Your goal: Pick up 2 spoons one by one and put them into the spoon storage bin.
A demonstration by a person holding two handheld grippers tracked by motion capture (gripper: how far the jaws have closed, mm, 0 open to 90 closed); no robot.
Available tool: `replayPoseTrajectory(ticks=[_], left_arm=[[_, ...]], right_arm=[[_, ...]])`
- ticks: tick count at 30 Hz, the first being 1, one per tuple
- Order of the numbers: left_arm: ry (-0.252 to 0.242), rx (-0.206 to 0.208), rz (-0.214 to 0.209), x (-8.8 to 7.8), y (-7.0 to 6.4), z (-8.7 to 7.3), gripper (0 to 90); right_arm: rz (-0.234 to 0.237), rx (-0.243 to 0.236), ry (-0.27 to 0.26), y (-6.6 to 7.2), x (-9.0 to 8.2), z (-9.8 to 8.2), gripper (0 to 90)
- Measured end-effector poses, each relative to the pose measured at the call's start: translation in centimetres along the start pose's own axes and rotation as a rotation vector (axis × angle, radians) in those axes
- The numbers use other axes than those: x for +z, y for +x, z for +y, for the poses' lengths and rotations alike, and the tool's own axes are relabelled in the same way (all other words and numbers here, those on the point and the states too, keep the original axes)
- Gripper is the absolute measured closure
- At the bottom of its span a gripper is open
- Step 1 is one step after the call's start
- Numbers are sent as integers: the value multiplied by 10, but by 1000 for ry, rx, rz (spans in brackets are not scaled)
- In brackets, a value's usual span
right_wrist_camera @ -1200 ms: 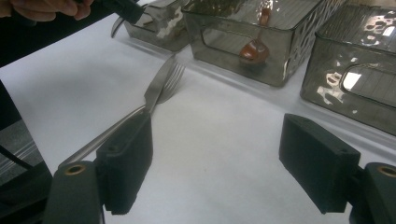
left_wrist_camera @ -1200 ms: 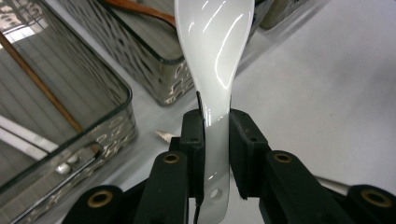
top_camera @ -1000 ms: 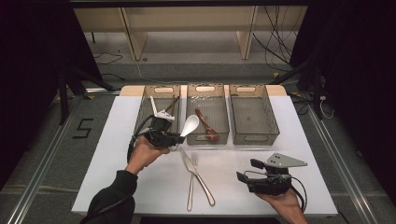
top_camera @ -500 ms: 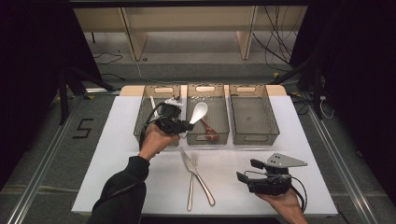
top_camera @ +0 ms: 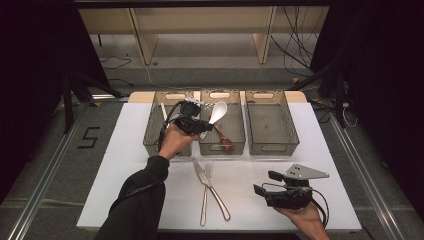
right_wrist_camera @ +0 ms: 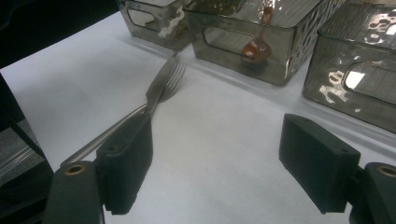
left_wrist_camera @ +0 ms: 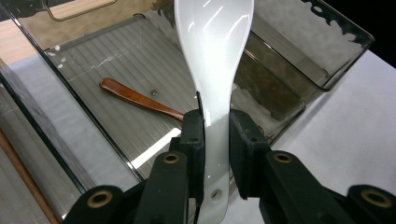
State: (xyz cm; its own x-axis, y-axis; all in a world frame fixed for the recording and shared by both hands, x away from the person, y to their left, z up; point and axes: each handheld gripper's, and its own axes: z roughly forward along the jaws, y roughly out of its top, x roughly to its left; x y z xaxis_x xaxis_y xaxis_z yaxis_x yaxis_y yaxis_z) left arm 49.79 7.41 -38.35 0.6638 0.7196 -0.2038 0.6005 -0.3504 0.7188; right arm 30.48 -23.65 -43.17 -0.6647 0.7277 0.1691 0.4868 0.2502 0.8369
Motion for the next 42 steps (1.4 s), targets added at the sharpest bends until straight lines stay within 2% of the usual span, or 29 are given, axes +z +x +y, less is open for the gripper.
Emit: replayPoseTrajectory(ticks=[9,25,31,35,42], left_arm=[[18,-15,6,12,2,3,762],[53,-51,39,30,5,-1,758],[83,-67,43,36,6,-1,745],[62,-80,45,32,5,2,587],[39,-73,30,14,-2,5,447]], right_arm=[[2,0,2,0,0,0,268],[9,-4,3,1,0,0,269],[12,-6,3,1,1,0,269],[12,-6,4,1,0,0,269],[11,-6,7,1,0,0,270]])
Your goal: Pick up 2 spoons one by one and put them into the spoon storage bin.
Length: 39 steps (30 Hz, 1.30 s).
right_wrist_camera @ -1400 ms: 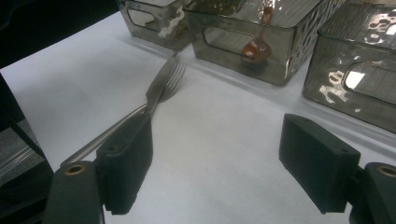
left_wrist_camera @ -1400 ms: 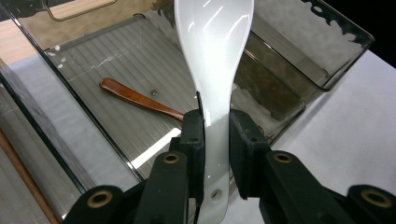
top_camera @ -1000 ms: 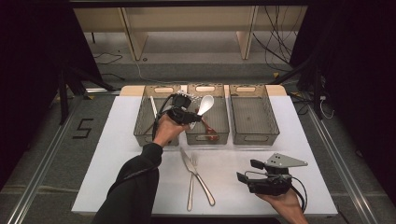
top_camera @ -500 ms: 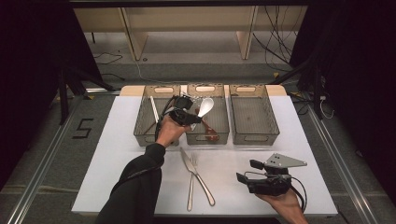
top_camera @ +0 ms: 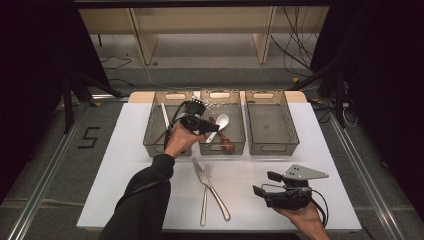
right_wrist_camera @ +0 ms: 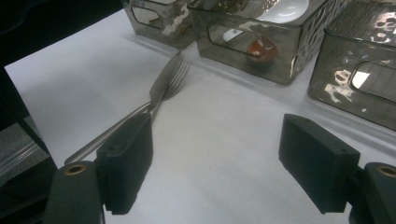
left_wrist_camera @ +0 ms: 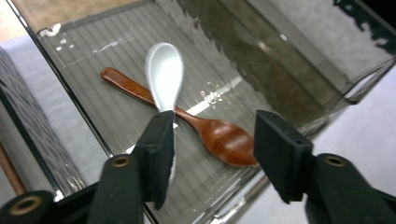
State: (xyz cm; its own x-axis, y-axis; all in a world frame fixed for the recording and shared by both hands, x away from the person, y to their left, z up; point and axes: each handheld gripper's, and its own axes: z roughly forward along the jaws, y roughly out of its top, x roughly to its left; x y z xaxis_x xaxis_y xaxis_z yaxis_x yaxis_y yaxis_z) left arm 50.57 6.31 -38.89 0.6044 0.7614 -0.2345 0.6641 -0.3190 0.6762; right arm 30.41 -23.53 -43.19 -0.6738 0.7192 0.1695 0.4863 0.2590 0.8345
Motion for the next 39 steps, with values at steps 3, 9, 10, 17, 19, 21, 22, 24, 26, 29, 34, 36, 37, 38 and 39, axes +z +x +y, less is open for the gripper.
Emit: replayPoseTrajectory(ticks=[3,9,10,17,19,21,22,24,26,29,34,36,37,38,39], left_arm=[[-4,10,-18,-9,-2,-3,394],[-24,0,-27,-25,0,-12,339],[-27,1,-24,-27,1,-14,327],[-44,-8,-16,-44,7,-32,276],[-60,-14,-16,-49,9,-37,265],[-65,-12,-19,-54,10,-44,259],[-65,-8,-17,-57,11,-48,256],[-67,-12,-13,-61,12,-53,249],[-71,-7,-15,-66,13,-59,244],[-87,-10,-17,-71,12,-67,234],[-116,-10,-23,-78,10,-85,223],[-118,-4,-27,-80,9,-92,218],[-126,-1,-30,-81,8,-95,216],[-129,2,-35,-82,7,-99,215],[-138,4,-36,-83,6,-102,214]], right_arm=[[1,-1,3,0,0,0,269],[0,-3,5,1,1,1,270],[-1,-6,5,1,1,1,269],[-5,-3,13,2,1,1,269],[-6,-1,18,2,2,2,269],[-4,-3,25,3,2,2,269],[-5,-7,28,4,3,3,269],[-7,-7,41,5,4,4,269],[-7,-13,53,7,7,5,269],[-13,-27,78,11,10,6,269],[-17,-51,116,19,17,12,269],[-12,-61,131,23,21,14,270],[-13,-64,138,25,23,15,269],[-14,-70,147,27,26,16,271],[-11,-76,152,28,28,16,272]])
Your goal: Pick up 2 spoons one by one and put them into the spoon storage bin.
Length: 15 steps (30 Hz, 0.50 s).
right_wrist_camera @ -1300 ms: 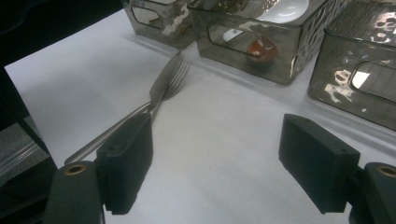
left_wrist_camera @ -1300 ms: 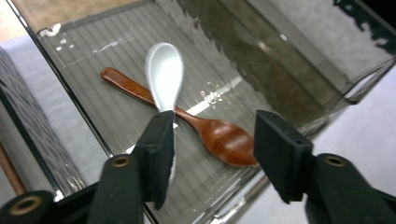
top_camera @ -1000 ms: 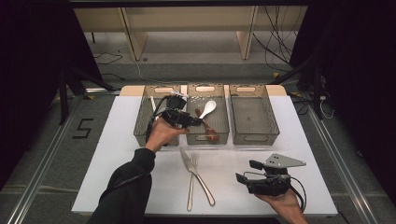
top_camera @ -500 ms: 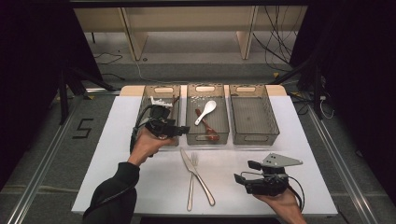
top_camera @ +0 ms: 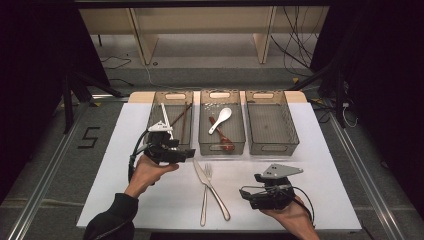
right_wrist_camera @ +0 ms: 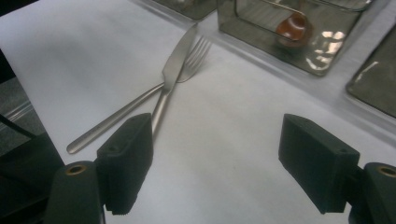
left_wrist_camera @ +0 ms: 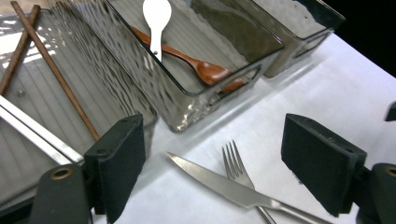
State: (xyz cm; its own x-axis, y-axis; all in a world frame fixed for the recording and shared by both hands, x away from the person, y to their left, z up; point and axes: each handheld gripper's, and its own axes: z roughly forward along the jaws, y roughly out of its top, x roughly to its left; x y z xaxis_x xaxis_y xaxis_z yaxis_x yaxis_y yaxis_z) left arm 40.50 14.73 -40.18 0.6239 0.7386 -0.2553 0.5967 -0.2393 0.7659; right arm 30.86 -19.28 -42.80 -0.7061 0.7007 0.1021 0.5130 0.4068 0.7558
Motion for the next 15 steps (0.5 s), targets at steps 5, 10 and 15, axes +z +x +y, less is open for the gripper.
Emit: replayPoseTrajectory(ticks=[5,10,15], left_arm=[[-35,-8,-11,-8,-3,-18,211],[-58,-15,-12,-13,-4,-35,206],[-86,-40,1,-18,1,-50,205]], right_arm=[[19,-22,20,9,9,5,296],[44,-47,25,16,16,6,354],[77,-64,27,21,21,5,463]])
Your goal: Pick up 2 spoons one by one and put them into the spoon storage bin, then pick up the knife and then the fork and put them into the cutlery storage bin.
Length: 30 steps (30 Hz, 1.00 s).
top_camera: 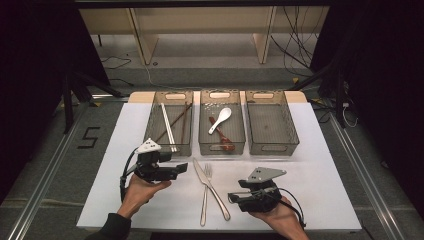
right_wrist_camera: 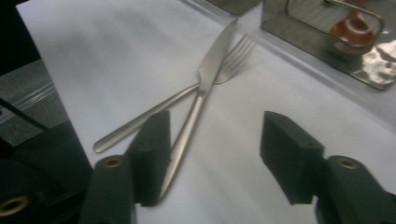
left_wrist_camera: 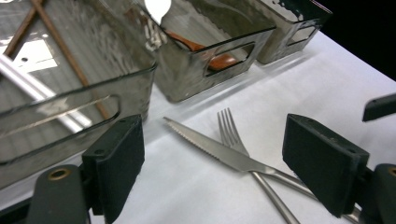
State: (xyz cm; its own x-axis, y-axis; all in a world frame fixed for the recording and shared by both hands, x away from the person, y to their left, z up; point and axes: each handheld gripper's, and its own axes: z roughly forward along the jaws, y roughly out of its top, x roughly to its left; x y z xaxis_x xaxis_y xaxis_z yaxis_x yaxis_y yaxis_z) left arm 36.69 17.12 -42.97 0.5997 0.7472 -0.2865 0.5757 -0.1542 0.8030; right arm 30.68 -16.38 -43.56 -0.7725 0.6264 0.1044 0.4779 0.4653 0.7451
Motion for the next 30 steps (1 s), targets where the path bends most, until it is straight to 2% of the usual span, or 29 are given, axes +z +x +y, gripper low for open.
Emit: replayPoseTrajectory(ticks=[2,10,18,22,30], left_arm=[[-3,-9,-1,-2,1,-3,205],[-17,6,13,-10,-1,-12,200],[-47,18,20,-18,-3,-19,197],[-58,25,31,-23,-2,-21,197],[-57,24,32,-26,-2,-26,197]], right_arm=[[12,-10,4,2,2,0,510],[57,-34,10,8,9,-5,702],[75,-60,17,14,13,-7,847],[79,-76,24,17,15,-8,900],[86,-86,45,21,22,-8,900]])
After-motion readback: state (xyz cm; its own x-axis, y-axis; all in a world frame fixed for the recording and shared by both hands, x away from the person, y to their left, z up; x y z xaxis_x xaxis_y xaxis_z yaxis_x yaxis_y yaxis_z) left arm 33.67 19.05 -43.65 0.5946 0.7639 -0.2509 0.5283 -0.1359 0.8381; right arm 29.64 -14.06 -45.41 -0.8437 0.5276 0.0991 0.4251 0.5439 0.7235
